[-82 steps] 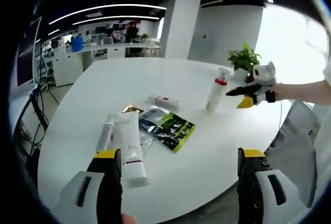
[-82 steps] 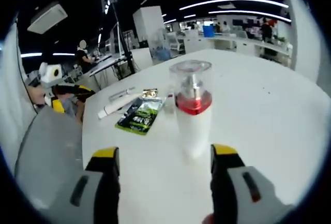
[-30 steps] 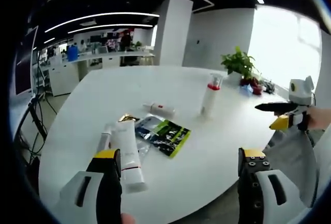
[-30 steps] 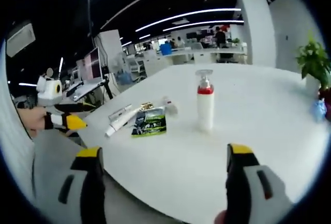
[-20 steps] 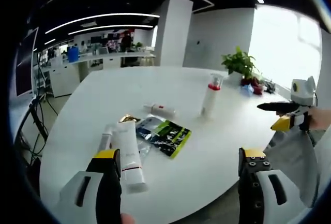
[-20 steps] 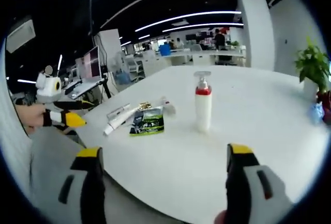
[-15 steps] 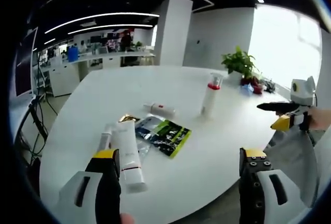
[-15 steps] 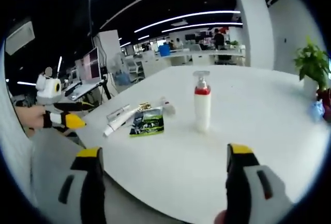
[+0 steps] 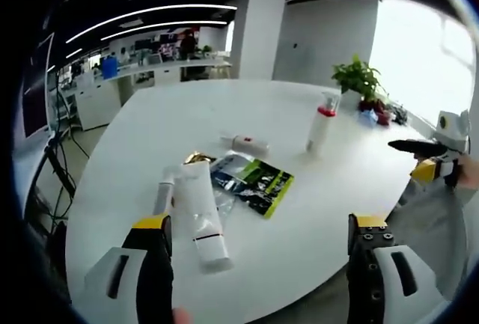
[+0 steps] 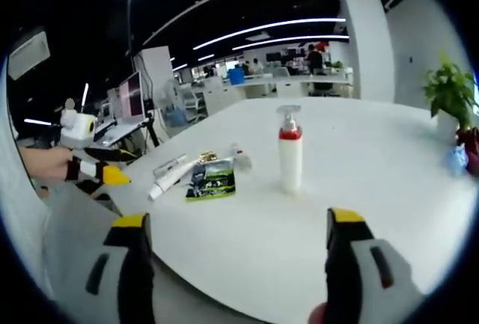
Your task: Arrange the skincare products in the storage area until every visible bottle or jar stands upright without overlapping.
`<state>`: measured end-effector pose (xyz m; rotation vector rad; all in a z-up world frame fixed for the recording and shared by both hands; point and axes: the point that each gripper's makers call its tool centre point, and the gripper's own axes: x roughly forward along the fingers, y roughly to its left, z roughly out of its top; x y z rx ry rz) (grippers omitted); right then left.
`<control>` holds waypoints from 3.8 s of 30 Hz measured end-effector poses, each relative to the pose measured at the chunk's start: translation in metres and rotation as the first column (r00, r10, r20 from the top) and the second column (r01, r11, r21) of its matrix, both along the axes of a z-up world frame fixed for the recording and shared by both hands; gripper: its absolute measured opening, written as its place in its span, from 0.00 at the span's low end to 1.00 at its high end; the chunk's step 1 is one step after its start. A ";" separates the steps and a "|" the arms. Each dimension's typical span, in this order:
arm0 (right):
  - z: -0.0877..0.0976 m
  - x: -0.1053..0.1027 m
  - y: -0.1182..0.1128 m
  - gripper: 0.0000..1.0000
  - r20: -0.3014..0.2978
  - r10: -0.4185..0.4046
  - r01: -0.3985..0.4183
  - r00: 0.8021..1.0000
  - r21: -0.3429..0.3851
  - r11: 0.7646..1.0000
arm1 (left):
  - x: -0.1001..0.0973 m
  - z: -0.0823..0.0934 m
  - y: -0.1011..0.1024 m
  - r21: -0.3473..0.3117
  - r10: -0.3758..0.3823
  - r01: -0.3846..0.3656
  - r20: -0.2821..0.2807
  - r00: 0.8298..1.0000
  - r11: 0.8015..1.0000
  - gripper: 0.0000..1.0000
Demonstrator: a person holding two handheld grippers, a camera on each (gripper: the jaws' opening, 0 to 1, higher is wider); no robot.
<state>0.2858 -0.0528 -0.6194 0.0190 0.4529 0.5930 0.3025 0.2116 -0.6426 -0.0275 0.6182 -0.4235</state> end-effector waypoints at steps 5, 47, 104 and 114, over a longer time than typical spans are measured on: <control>-0.001 0.000 0.000 0.97 -0.004 -0.001 0.001 1.000 0.001 1.000 | 0.005 -0.011 0.000 0.017 -0.022 0.024 -0.058 0.998 1.000 0.97; -0.015 -0.006 0.009 0.95 -0.086 0.051 -0.053 0.995 -0.015 0.999 | 0.076 -0.066 0.016 0.182 -0.007 0.069 -0.322 0.947 0.981 0.77; -0.022 -0.004 0.006 0.93 -0.110 0.032 -0.036 0.993 -0.029 0.999 | 0.107 -0.087 0.034 0.186 0.066 -0.005 -0.319 0.945 0.983 0.33; -0.021 -0.004 0.007 0.93 -0.102 0.039 -0.042 0.994 -0.031 0.999 | 0.106 -0.070 0.028 0.153 0.038 -0.002 -0.232 0.972 0.988 0.33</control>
